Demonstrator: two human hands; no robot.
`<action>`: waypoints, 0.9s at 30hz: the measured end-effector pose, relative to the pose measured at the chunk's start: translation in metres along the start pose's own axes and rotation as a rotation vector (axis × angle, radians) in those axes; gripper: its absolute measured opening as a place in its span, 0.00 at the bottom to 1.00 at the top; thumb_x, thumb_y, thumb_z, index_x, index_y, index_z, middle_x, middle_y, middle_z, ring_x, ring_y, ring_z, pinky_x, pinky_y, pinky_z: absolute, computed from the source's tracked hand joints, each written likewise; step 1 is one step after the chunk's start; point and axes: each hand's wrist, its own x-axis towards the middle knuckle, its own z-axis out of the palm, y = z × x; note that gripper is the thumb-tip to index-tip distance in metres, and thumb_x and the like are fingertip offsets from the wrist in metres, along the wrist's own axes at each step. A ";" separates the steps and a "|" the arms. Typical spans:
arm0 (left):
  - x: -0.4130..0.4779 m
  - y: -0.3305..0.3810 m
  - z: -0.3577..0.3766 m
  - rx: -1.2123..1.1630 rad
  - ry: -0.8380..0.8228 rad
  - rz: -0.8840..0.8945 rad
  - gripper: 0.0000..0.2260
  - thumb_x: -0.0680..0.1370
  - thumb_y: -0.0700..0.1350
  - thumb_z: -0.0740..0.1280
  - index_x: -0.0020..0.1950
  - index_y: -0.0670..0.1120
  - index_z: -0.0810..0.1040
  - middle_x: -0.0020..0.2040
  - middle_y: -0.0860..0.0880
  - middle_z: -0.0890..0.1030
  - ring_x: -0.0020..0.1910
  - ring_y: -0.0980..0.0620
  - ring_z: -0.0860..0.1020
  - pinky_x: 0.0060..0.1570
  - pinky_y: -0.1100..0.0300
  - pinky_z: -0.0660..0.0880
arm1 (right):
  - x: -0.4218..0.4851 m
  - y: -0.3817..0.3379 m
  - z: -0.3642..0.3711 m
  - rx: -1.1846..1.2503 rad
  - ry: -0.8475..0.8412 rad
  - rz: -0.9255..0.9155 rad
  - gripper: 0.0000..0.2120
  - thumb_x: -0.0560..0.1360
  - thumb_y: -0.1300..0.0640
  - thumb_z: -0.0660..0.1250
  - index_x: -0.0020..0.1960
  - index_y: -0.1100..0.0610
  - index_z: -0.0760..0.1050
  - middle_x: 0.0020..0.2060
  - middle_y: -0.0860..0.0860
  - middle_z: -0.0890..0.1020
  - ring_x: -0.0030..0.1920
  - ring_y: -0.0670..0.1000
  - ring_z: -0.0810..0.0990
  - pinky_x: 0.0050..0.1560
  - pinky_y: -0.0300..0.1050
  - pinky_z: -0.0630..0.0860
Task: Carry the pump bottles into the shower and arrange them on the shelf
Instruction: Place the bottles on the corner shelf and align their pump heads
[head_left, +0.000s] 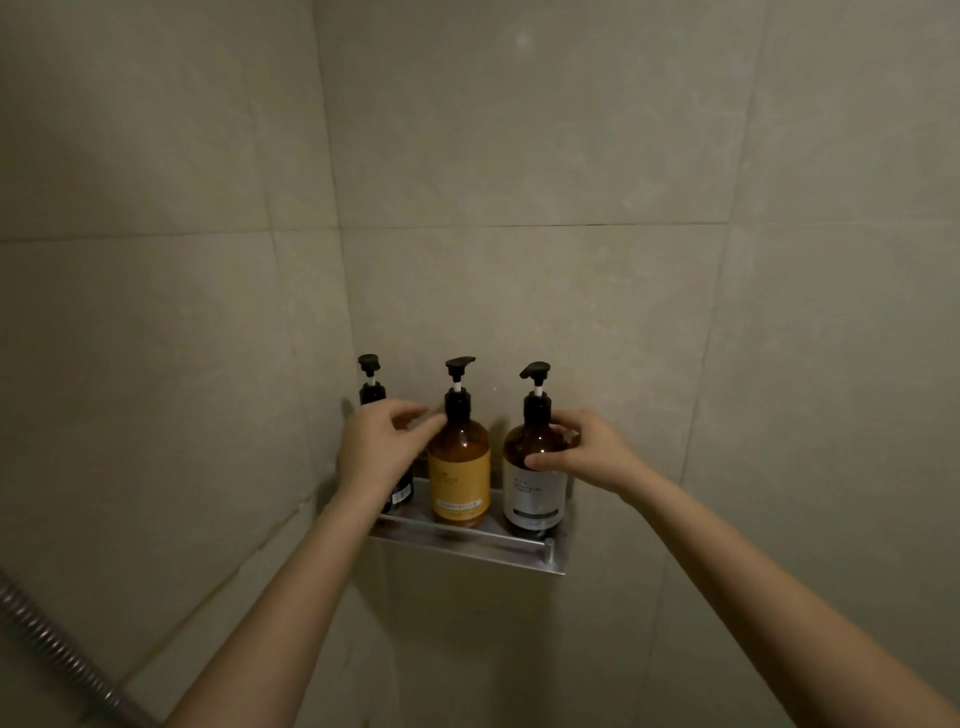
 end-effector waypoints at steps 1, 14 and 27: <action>-0.006 -0.001 -0.004 0.009 0.131 0.005 0.13 0.71 0.51 0.71 0.52 0.48 0.82 0.45 0.54 0.81 0.45 0.55 0.80 0.40 0.64 0.74 | 0.001 0.001 0.000 0.003 0.001 0.001 0.26 0.66 0.54 0.76 0.63 0.53 0.75 0.50 0.46 0.79 0.48 0.42 0.75 0.36 0.26 0.65; 0.002 -0.030 -0.007 0.149 0.137 -0.153 0.21 0.67 0.52 0.74 0.56 0.46 0.77 0.53 0.45 0.82 0.51 0.45 0.80 0.46 0.54 0.76 | 0.003 0.010 0.003 0.032 0.004 -0.021 0.26 0.66 0.54 0.76 0.62 0.53 0.75 0.55 0.50 0.81 0.55 0.49 0.77 0.50 0.38 0.71; 0.023 -0.037 -0.014 0.242 -0.011 -0.169 0.31 0.61 0.61 0.74 0.59 0.47 0.77 0.56 0.46 0.80 0.53 0.47 0.79 0.50 0.52 0.78 | 0.006 0.014 0.002 0.053 -0.010 -0.041 0.26 0.64 0.53 0.77 0.62 0.51 0.75 0.48 0.44 0.80 0.50 0.44 0.76 0.45 0.35 0.71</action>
